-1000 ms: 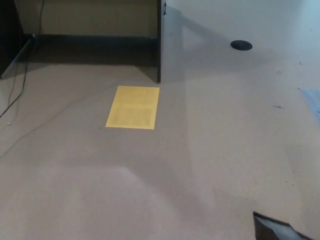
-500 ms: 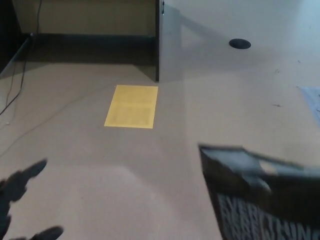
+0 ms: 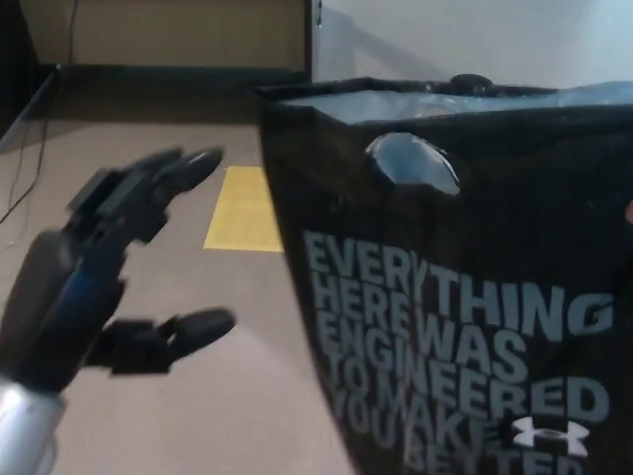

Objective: A person is holding a plastic bag and the robot extends its left hand to grab the bag by hooking its thumb into the holes at the top and brings its hand down by its side. Then it extends its arm again to hand the plastic bag back to the person.

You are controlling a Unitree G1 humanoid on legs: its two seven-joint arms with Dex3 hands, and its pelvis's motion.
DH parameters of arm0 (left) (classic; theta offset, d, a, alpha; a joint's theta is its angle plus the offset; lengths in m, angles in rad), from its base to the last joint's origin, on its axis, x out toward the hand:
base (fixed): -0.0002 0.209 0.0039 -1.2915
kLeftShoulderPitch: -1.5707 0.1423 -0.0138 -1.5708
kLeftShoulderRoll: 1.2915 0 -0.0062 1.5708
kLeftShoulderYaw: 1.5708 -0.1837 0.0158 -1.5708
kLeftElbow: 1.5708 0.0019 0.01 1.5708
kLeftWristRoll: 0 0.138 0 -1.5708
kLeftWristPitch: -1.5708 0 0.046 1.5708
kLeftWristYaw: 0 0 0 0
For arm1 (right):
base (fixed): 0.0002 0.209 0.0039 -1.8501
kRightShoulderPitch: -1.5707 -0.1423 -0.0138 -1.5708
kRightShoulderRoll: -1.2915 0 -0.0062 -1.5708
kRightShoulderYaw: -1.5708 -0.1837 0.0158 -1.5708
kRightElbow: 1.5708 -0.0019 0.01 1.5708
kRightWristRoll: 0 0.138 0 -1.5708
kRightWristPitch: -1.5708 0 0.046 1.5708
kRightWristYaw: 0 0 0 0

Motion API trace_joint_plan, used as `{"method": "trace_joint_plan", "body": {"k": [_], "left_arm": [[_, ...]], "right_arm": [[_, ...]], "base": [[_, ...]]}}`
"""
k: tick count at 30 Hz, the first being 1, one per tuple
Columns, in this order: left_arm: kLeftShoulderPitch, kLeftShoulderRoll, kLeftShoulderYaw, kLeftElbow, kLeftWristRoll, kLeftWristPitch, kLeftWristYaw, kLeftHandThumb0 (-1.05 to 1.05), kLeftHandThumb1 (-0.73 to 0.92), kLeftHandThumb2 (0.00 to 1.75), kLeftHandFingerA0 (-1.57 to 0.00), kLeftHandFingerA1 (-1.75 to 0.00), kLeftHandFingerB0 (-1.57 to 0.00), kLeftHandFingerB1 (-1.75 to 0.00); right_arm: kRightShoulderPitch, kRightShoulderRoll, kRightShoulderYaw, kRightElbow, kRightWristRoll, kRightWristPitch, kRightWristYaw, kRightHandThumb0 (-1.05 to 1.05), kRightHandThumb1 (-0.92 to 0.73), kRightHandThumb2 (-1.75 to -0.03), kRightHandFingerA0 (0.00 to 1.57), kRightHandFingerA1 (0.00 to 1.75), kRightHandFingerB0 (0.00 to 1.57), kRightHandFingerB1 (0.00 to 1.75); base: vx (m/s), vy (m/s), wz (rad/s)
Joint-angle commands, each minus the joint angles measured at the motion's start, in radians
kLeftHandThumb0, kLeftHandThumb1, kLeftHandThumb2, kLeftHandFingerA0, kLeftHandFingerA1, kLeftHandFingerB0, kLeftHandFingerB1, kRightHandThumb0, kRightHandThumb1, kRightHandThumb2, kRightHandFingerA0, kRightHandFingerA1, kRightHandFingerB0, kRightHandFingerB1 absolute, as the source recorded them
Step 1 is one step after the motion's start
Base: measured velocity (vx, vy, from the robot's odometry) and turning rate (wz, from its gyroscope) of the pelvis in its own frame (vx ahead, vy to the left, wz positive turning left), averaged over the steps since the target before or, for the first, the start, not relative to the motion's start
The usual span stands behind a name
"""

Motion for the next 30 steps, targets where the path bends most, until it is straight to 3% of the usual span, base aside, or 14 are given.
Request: {"method": "trace_joint_plan", "body": {"k": [1, 5, 6, 8, 9, 10, 11, 12, 14, 16, 19, 24, 30], "left_arm": [[-0.103, -0.046, -0.049, -0.049, 0.093, 0.177, -0.053, -0.32, 0.27, 0.86, 0.0, -0.49, 0.0, -0.47], [-0.144, -0.067, -0.07, -0.071, 0.163, 0.21, -0.044, -0.34, 0.29, 0.88, -0.01, -0.49, 0.0, -0.47], [-0.172, -0.075, -0.081, -0.072, 0.191, 0.219, -0.038, -0.69, 0.45, 0.76, -0.06, -0.35, -0.1, -0.3], [-0.2, -0.091, -0.091, -0.084, 0.222, 0.239, -0.03, -0.66, 0.43, 0.75, -0.05, -0.3, -0.09, -0.27], [-0.209, -0.099, -0.094, -0.089, 0.234, 0.247, -0.025, -0.58, 0.51, 0.59, -0.08, -0.24, -0.11, -0.23], [-0.217, -0.108, -0.097, -0.094, 0.245, 0.254, -0.018, -0.58, 0.51, 0.59, -0.08, -0.24, -0.11, -0.23], [-0.224, -0.114, -0.099, -0.098, 0.251, 0.254, -0.012, -0.6, 0.4, 0.73, -0.06, -0.26, -0.08, -0.26], [-0.239, -0.12, -0.102, -0.1, 0.261, 0.254, -0.006, -0.56, 0.37, 0.76, 0.0, -0.26, -0.08, -0.27], [-0.253, -0.134, -0.105, -0.11, 0.27, 0.268, -0.009, -0.58, 0.37, 0.74, -0.03, -0.24, -0.08, -0.25], [-0.268, -0.155, -0.116, -0.114, 0.292, 0.272, 0.003, -0.63, 0.39, 0.73, -0.03, -0.36, -0.08, -0.29], [-0.271, -0.177, -0.129, -0.104, 0.298, 0.27, 0.011, -0.63, 0.39, 0.74, -0.01, -0.34, -0.08, -0.35], [-0.26, -0.188, -0.161, -0.101, 0.342, 0.281, 0.006, -0.72, 0.44, 0.73, -0.05, -0.38, -0.05, -0.27], [-0.23, -0.191, -0.195, -0.104, 0.371, 0.286, -0.006, -0.68, 0.42, 0.75, -0.07, -0.41, 0.0, -0.25]], "right_arm": [[0.018, -0.02, -0.002, -0.006, -0.003, -0.02, -0.01, -0.32, -0.69, -0.61, 0.75, 0.69, 0.62, 0.42], [0.016, -0.018, -0.001, -0.002, -0.004, -0.015, -0.014, -0.33, -0.69, -0.61, 0.76, 0.7, 0.63, 0.42], [0.013, -0.019, 0.002, -0.001, -0.009, -0.012, -0.02, -0.33, -0.68, -0.61, 0.76, 0.68, 0.62, 0.42], [0.011, -0.021, 0.005, -0.001, -0.015, -0.01, -0.022, -0.34, -0.69, -0.61, 0.76, 0.7, 0.62, 0.42], [0.01, -0.021, 0.005, -0.001, -0.015, -0.006, -0.022, -0.33, -0.69, -0.61, 0.77, 0.7, 0.62, 0.42], [0.009, -0.021, 0.004, -0.001, -0.013, -0.002, -0.02, -0.33, -0.69, -0.61, 0.77, 0.7, 0.62, 0.42], [0.011, -0.022, 0.004, -0.001, -0.012, -0.005, -0.02, -0.33, -0.69, -0.61, 0.76, 0.71, 0.62, 0.42], [0.012, -0.023, 0.001, -0.002, -0.011, -0.014, -0.02, -0.31, -0.68, -0.6, 0.75, 0.75, 0.63, 0.43], [0.012, -0.024, 0.0, -0.002, -0.011, -0.02, -0.021, -0.32, -0.68, -0.6, 0.75, 0.74, 0.64, 0.43], [0.011, -0.022, 0.001, -0.003, -0.011, -0.011, -0.016, -0.32, -0.69, -0.6, 0.75, 0.75, 0.62, 0.42], [0.01, -0.023, -0.002, 0.001, -0.009, -0.018, -0.01, -0.32, -0.69, -0.6, 0.75, 0.76, 0.63, 0.43], [0.015, -0.014, 0.005, 0.0, -0.018, -0.015, -0.019, -0.33, -0.68, -0.6, 0.76, 0.73, 0.64, 0.42], [0.007, -0.012, -0.003, -0.009, -0.009, -0.014, -0.014, -0.33, -0.68, -0.61, 0.73, 0.72, 0.62, 0.42]], "base": [[0.0, 0.0, 0.0], [0.0, 0.0, 0.0], [0.0, 0.0, 0.0], [0.0, 0.0, 0.0], [0.0, 0.0, 0.0], [0.0, 0.0, 0.0], [0.0, 0.0, 0.0], [0.0, 0.0, 0.0], [0.0, 0.0, 0.0], [0.0, 0.0, 0.0], [0.0, 0.0, 0.0], [0.0, 0.0, 0.0], [0.0, 0.0, 0.0]]}}
